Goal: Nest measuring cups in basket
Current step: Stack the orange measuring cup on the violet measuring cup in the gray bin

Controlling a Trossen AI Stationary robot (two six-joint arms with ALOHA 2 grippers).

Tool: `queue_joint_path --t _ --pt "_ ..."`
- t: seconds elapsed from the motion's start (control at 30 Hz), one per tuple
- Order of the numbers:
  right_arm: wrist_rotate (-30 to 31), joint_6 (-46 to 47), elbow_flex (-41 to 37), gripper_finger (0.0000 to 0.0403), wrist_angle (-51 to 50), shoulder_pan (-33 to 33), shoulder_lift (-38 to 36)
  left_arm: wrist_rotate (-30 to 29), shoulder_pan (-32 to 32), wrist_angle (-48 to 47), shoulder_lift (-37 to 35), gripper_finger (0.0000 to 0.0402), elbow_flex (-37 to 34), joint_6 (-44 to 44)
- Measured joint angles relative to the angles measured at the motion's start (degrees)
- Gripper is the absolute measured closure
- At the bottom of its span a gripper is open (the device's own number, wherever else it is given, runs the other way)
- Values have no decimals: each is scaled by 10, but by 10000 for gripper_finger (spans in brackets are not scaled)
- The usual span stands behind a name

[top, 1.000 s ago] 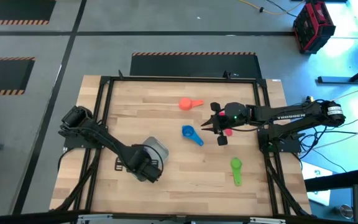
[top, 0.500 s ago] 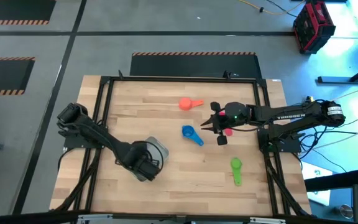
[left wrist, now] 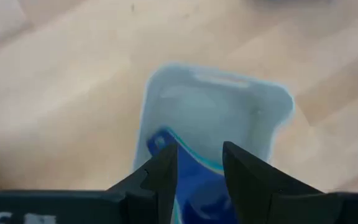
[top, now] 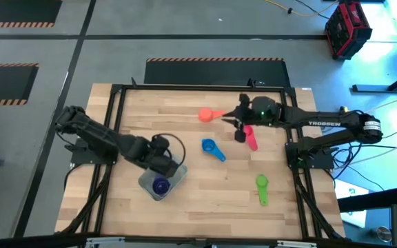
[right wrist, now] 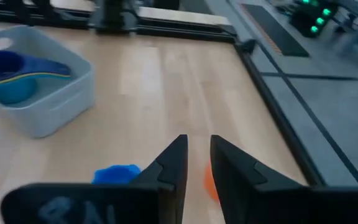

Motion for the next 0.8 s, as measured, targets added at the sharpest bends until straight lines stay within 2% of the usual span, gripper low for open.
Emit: queue_joint_path --t 0.27,0.43,0.6,0.8 --pt "-1 54 68 327 -103 -66 0 -2 75 -1 -1 280 0 164" --pt "0 137 105 327 -179 -116 2 -10 110 -1 -1 282 0 232" --pt "1 104 106 327 -166 -140 2 -16 128 -1 -1 281 0 289" --pt "0 91 106 327 -159 -155 3 -17 143 -1 -1 282 0 312"
